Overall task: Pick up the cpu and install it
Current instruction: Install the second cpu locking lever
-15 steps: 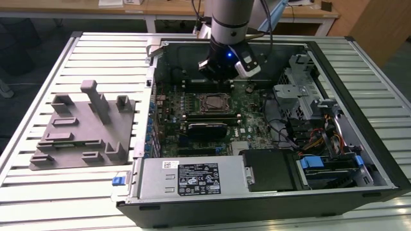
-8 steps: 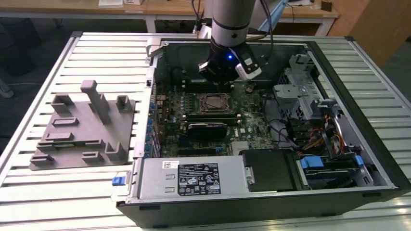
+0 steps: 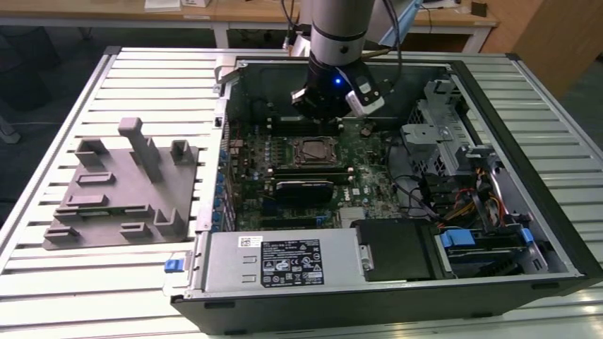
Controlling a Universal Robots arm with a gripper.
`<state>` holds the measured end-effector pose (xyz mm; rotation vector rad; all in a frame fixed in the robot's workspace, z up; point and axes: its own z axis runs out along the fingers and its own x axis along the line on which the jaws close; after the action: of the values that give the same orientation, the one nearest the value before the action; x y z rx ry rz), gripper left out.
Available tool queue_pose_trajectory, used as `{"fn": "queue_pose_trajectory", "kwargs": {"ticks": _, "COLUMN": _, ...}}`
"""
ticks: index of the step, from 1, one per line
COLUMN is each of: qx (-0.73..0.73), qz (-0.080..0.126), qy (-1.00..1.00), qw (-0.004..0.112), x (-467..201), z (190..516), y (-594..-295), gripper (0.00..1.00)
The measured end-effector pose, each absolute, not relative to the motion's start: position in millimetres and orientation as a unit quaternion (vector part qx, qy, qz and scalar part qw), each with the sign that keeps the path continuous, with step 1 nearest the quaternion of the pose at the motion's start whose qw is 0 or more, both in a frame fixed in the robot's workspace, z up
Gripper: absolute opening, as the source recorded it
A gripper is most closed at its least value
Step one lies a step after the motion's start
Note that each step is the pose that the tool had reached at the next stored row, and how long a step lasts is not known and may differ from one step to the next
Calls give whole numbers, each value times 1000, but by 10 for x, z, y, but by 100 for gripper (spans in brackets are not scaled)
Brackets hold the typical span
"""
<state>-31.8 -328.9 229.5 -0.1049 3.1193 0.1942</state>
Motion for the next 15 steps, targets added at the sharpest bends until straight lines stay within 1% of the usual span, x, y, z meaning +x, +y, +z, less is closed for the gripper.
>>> {"fn": "queue_pose_trajectory", "kwargs": {"ticks": 15, "qx": -33, "qz": 62, "qy": 997, "qw": 7, "x": -318, "z": 2337, "y": -3383, "gripper": 11}}
